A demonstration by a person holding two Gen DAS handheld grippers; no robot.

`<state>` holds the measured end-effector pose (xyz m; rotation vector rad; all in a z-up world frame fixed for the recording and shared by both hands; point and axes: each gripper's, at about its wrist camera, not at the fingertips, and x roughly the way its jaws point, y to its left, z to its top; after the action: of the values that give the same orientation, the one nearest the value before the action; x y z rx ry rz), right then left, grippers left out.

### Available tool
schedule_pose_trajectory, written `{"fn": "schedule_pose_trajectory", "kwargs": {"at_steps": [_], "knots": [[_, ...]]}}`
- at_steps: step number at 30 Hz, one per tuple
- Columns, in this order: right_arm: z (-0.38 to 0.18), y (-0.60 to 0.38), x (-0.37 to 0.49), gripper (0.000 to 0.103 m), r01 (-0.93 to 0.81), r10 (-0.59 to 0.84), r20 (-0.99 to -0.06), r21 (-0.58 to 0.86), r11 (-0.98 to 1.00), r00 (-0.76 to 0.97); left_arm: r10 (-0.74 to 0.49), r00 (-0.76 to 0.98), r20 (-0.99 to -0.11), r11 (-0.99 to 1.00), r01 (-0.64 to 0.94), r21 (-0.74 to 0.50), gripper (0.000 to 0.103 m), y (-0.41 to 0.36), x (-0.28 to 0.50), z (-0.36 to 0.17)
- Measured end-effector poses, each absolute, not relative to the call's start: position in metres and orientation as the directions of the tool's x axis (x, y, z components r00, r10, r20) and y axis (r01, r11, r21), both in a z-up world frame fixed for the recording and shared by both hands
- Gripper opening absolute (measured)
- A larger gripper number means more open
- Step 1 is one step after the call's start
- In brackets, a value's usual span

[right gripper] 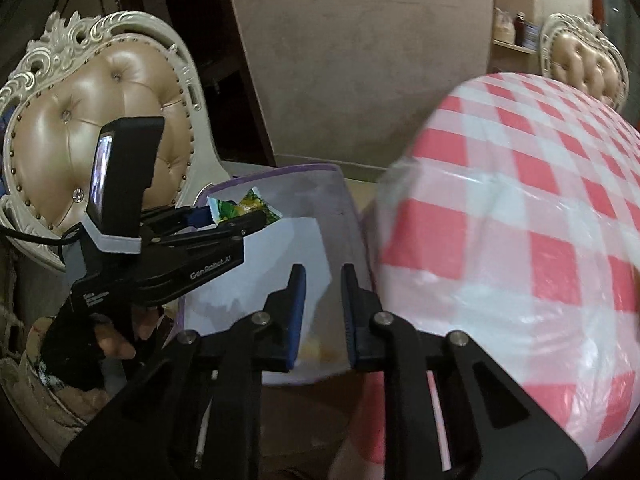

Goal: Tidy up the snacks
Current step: 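Carry the green chip bag and cheese cake to the box with both grippers, then open both grippers to drop the snacks into the white box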

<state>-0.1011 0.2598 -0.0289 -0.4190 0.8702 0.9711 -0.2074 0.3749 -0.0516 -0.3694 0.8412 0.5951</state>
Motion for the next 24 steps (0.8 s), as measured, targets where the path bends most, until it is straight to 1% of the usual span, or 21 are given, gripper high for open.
{"fn": "schedule_pose_trajectory", "kwargs": {"at_steps": [2,4,6,7,8,9,10,11,12,13,15,17,19,21,22,24], "knots": [[-0.030,0.273,-0.101,0.021,-0.860,0.543,-0.799,0.066,0.507,0.259,0.354,0.457,-0.816,0.760,-0.649,-0.034,0.038,0.386,-0.208,-0.068],[-0.035,0.287,-0.097,0.021,-0.863,0.548,-0.809,0.108,0.494,0.212,0.331,0.428,-0.841,0.746,-0.664,-0.045,0.039,0.396,-0.213,-0.083],[-0.041,0.293,-0.091,0.022,-0.847,0.549,-0.817,0.158,0.507,0.176,0.294,0.430,-0.854,0.759,-0.648,-0.064,0.050,0.400,-0.215,-0.088],[-0.043,0.293,-0.089,0.022,-0.844,0.545,-0.824,0.175,0.507,0.157,0.310,0.417,-0.854,0.756,-0.653,-0.045,0.069,0.401,-0.216,-0.089],[-0.045,0.293,-0.087,0.025,-0.841,0.542,-0.829,0.190,0.507,0.140,0.340,0.399,-0.852,0.747,-0.665,-0.013,0.084,0.402,-0.215,-0.089],[-0.046,0.292,-0.085,0.032,-0.836,0.542,-0.829,0.198,0.512,0.136,0.394,0.373,-0.840,0.730,-0.682,0.039,0.086,0.401,-0.215,-0.088],[-0.046,0.291,-0.083,0.038,-0.829,0.542,-0.828,0.201,0.522,0.140,0.421,0.359,-0.833,0.722,-0.688,0.069,0.086,0.400,-0.216,-0.087],[-0.046,0.290,-0.082,0.051,-0.825,0.542,-0.829,0.204,0.527,0.141,0.447,0.329,-0.832,0.710,-0.696,0.106,0.086,0.400,-0.215,-0.088],[-0.047,0.291,-0.081,0.058,-0.822,0.543,-0.828,0.209,0.529,0.139,0.455,0.314,-0.833,0.703,-0.701,0.120,0.086,0.401,-0.214,-0.088],[-0.046,0.289,-0.082,0.058,-0.823,0.550,-0.824,0.212,0.527,0.139,0.463,0.312,-0.829,0.692,-0.712,0.119,0.086,0.401,-0.214,-0.087],[-0.045,0.288,-0.084,0.058,-0.831,0.556,-0.817,0.201,0.519,0.150,0.450,0.350,-0.821,0.684,-0.727,0.065,0.086,0.399,-0.214,-0.080],[-0.040,0.281,-0.088,0.058,-0.837,0.572,-0.804,0.197,0.511,0.161,0.445,0.421,-0.791,0.691,-0.723,0.004,0.086,0.387,-0.215,-0.057],[-0.030,0.263,-0.089,0.058,-0.833,0.592,-0.781,0.183,0.522,0.200,0.435,0.516,-0.738,0.741,-0.670,-0.032,0.086,0.359,-0.208,-0.029],[-0.019,0.240,-0.086,0.058,-0.820,0.594,-0.762,0.153,0.552,0.258,0.384,0.598,-0.703,0.795,-0.601,-0.078,0.086,0.331,-0.199,-0.008],[-0.012,0.221,-0.081,0.059,-0.798,0.578,-0.756,0.124,0.590,0.309,0.323,0.652,-0.686,0.829,-0.545,-0.128,0.086,0.313,-0.192,0.004],[-0.002,0.188,-0.070,0.065,-0.763,0.568,-0.746,0.126,0.633,0.348,0.182,0.726,-0.663,0.884,-0.416,-0.214,0.086,0.277,-0.176,0.021]]}}
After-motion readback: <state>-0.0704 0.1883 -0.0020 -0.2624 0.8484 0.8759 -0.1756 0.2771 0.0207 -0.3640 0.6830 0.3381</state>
